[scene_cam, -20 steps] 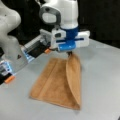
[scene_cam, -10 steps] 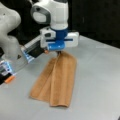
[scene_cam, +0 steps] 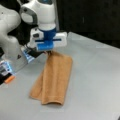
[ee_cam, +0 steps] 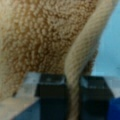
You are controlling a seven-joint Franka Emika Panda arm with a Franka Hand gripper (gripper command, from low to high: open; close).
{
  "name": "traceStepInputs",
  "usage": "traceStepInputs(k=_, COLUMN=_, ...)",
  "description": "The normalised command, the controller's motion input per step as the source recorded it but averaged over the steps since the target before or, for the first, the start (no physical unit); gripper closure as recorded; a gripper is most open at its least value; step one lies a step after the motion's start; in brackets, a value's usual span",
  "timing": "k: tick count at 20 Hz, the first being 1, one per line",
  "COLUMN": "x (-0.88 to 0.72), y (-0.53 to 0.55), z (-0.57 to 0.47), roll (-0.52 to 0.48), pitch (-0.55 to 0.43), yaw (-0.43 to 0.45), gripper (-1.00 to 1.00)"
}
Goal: Folding a towel twice
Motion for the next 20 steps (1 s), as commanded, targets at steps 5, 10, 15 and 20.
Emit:
traceStepInputs(k=5, x=-0.29, y=0.15, z=-0.14, roll=0.166, pitch=-0.011, yaw=-0.03, gripper=1.0)
traceStepInputs(k=10, x=-0.16, y=0.2, z=-0.15, roll=0.221, pitch=0.07, yaw=-0.036, gripper=1.0)
traceStepInputs(k=15, x=-0.06, y=0.13, z=-0.13, roll=0.184, pitch=0.055, yaw=-0.025, gripper=1.0)
traceStepInputs(k=20, x=-0.01, y=0.01, z=-0.09, roll=0.146, pitch=-0.005, yaw=0.025, gripper=-1.0)
